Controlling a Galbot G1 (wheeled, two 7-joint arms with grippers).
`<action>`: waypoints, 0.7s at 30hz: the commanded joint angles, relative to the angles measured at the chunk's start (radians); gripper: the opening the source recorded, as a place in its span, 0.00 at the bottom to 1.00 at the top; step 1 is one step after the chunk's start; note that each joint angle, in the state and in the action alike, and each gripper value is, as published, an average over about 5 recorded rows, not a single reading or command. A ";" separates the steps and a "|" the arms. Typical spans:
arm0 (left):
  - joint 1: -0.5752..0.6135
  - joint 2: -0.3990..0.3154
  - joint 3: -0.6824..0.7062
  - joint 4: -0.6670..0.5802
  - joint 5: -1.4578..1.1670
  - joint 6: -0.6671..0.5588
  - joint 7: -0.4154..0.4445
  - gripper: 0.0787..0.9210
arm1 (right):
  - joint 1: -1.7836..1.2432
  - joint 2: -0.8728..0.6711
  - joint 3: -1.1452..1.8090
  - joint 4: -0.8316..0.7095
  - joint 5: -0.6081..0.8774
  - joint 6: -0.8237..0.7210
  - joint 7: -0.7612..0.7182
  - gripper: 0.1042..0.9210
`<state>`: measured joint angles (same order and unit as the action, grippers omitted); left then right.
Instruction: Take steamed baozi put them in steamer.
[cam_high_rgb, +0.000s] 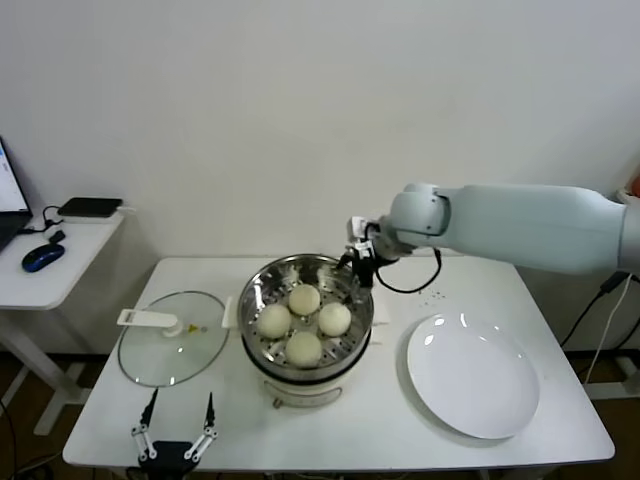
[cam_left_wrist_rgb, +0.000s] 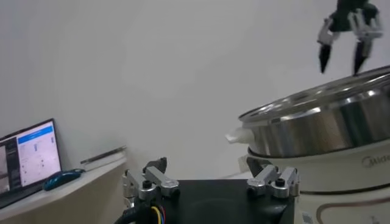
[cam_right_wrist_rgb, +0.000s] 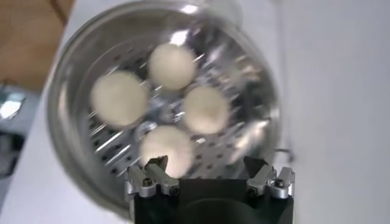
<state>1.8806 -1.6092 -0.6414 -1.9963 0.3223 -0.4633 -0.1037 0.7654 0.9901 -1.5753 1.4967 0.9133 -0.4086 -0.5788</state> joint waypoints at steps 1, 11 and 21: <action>-0.006 -0.015 0.001 -0.001 0.001 0.007 0.003 0.88 | -0.173 -0.256 0.359 0.094 0.072 -0.006 0.369 0.88; -0.009 -0.014 0.004 -0.006 0.001 0.011 0.004 0.88 | -0.711 -0.490 0.877 0.334 0.037 0.087 0.630 0.88; -0.010 -0.008 0.008 0.003 0.002 0.007 0.003 0.88 | -1.745 -0.449 1.786 0.518 -0.268 0.266 0.682 0.88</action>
<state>1.8697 -1.6092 -0.6351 -1.9966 0.3236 -0.4538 -0.0994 0.0387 0.5894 -0.7159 1.8086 0.8990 -0.3124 -0.0475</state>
